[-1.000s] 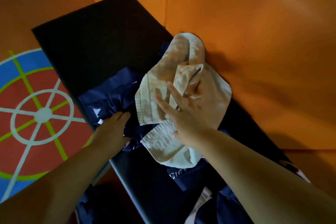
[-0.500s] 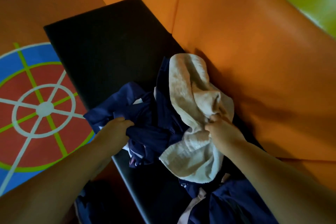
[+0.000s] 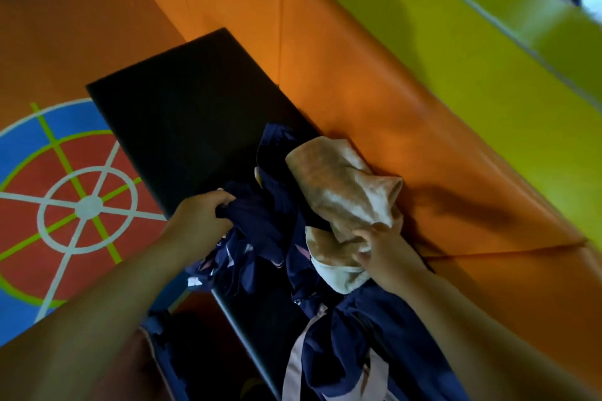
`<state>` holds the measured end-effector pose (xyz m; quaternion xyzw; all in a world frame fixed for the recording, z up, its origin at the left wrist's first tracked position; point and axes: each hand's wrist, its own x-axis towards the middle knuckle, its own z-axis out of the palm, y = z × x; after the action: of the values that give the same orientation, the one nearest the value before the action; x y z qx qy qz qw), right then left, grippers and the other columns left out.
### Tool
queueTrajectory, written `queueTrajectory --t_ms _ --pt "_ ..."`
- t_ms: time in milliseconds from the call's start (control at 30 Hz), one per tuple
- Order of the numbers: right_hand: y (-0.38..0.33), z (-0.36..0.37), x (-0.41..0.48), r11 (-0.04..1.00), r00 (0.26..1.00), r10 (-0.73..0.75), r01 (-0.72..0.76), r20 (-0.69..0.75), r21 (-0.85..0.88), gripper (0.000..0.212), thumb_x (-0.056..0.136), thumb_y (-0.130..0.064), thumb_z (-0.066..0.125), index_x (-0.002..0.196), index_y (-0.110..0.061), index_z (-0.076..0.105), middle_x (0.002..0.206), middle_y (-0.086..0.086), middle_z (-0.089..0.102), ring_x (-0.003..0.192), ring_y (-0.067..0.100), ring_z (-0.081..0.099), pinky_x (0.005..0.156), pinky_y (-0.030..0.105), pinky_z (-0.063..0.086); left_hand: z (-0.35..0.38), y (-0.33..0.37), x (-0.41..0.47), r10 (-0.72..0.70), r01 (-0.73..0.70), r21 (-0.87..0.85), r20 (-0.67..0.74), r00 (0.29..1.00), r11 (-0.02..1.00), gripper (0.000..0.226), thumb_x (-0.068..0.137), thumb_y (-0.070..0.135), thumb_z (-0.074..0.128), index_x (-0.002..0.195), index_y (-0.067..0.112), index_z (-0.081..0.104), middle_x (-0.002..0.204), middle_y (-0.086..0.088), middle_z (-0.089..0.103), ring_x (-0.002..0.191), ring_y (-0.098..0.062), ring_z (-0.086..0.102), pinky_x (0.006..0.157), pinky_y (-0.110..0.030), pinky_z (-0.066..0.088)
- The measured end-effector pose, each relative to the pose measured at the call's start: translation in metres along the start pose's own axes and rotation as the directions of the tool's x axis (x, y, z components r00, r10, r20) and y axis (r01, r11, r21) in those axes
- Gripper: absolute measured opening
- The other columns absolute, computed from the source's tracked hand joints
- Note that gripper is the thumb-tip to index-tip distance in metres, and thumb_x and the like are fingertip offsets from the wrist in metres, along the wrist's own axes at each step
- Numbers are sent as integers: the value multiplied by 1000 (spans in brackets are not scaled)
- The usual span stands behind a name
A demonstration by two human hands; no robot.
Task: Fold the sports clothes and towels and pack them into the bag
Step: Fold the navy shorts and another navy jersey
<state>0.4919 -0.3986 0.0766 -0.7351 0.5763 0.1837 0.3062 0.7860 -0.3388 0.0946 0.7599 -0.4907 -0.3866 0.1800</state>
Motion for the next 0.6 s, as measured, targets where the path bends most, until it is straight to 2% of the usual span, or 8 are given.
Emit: queueTrajectory --t_ms 133,200,267,367,433,467,533,600 --pt "-37 -24 -46 926 979 -195 206 -65 316 68 84 -45 62 143 -37 29 145 -16 38 133 6 36 110 40 32 -14 56 -29 94 -96 -125 -19 995 988 40 79 -6 57 82 33 61 86 10 68 73 -1 64 60 -7 44" --pt "-52 -41 -67 852 953 -274 304 -133 426 81 80 -47 68 145 -40 21 144 -25 29 131 -4 27 110 29 26 -25 85 -45 141 -142 -188 -21 990 972 53 78 -9 58 73 43 62 78 20 67 74 11 61 65 -4 44" --pt "-62 -59 -82 814 926 -321 377 -200 442 83 78 -45 70 145 -40 23 144 -25 31 129 -7 27 107 23 28 -37 113 -59 211 -205 -260 -6 977 943 56 77 -11 59 72 44 67 80 25 69 80 11 62 72 -9 47" --pt "-60 -85 -99 818 891 -250 404 -378 411 56 80 -33 71 131 -36 48 125 -20 55 117 -5 48 101 23 41 -55 150 -76 321 -302 -317 11 947 899 42 79 -8 62 81 33 68 88 22 70 85 5 64 74 -8 47" --pt "-52 -106 -116 807 868 -148 384 -474 449 30 83 -20 69 106 -38 64 92 -29 65 89 -14 58 83 16 46 -68 170 -85 385 -364 -325 0 923 873 36 77 -5 66 89 29 68 93 16 70 86 1 65 78 -11 49" --pt "-46 -116 -126 801 857 -119 381 -502 461 28 84 -14 68 95 -39 65 79 -32 64 78 -17 58 73 12 45 -74 179 -88 412 -389 -326 4 911 862 38 75 -5 66 92 29 68 95 14 70 87 -2 66 81 -15 51" --pt "-36 -137 -151 806 835 -104 389 -540 446 27 86 -8 64 92 -34 68 72 -29 63 72 -21 56 65 5 40 -84 196 -96 468 -445 -270 27 883 854 45 72 -7 65 96 31 67 98 15 70 89 -3 66 83 -15 51" --pt "-24 -155 -176 836 802 -119 399 -585 377 20 89 -9 61 98 -23 71 79 -22 63 73 -24 53 65 2 38 -92 211 -104 523 -508 -167 62 850 845 47 73 -6 67 96 34 67 98 25 67 90 4 64 78 -6 45"
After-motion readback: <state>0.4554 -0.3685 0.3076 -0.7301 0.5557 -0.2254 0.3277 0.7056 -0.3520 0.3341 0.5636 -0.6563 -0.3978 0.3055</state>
